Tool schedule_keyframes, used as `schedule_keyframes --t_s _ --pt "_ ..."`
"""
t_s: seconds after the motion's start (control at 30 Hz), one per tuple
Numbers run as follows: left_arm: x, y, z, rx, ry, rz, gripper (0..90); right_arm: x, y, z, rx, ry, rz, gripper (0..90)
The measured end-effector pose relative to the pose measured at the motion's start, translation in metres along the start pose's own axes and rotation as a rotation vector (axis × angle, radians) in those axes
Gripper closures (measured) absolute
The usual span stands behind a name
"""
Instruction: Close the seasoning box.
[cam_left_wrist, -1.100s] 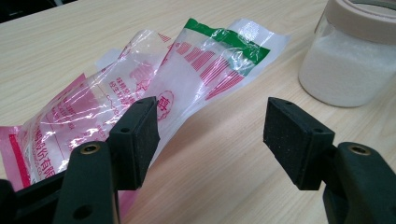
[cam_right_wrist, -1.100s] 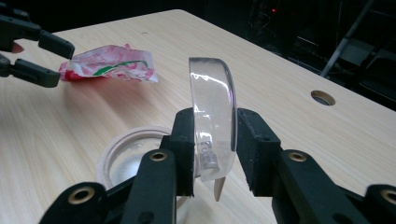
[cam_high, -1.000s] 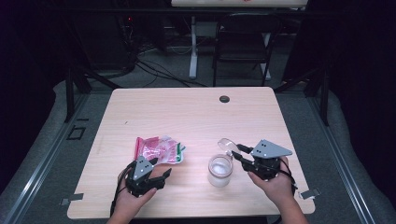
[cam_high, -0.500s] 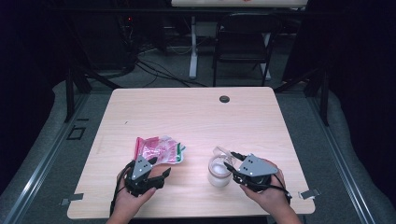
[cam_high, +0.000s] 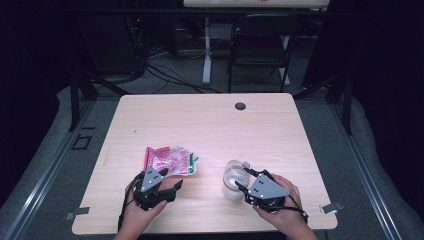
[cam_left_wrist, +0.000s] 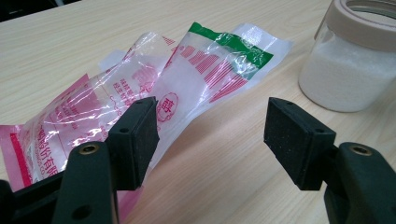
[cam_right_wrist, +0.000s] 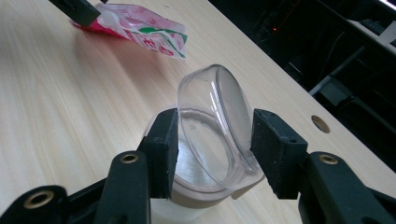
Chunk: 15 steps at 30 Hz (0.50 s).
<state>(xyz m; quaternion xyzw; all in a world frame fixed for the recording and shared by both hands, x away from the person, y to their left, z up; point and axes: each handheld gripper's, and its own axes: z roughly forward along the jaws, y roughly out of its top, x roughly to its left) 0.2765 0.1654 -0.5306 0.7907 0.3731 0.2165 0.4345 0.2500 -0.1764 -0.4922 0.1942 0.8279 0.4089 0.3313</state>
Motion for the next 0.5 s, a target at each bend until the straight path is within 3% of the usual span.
schedule_keyframes --t_s 0.27,0.5 --pt "0.003 0.000 -0.002 -0.014 0.005 -0.008 34.3 0.010 -0.002 0.001 0.000 0.054 -0.009 46.2" --pt "0.003 0.001 -0.003 -0.011 0.007 -0.010 34.3 0.007 -0.003 0.000 -0.026 0.085 0.046 45.4"
